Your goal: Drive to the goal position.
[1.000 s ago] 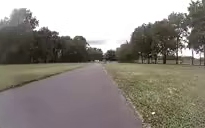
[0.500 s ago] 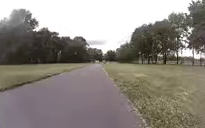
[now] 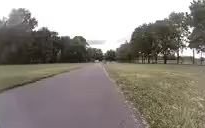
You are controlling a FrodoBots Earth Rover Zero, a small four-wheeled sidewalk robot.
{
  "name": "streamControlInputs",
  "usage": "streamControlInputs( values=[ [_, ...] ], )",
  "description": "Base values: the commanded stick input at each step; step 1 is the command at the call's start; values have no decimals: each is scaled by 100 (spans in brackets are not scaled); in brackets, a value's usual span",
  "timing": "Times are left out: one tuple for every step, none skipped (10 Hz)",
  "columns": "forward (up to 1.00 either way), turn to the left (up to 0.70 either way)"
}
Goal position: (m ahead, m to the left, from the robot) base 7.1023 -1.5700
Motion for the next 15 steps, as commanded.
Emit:
streamControlInputs(
  values=[
    [70,0],
    [70,0],
    [70,0],
    [70,0],
    [70,0],
    [70,0],
    [70,0],
    [70,0],
    [70,0],
    [70,0],
    [70,0],
    [70,12],
    [70,5],
    [70,0],
    [70,0]
  ],
)
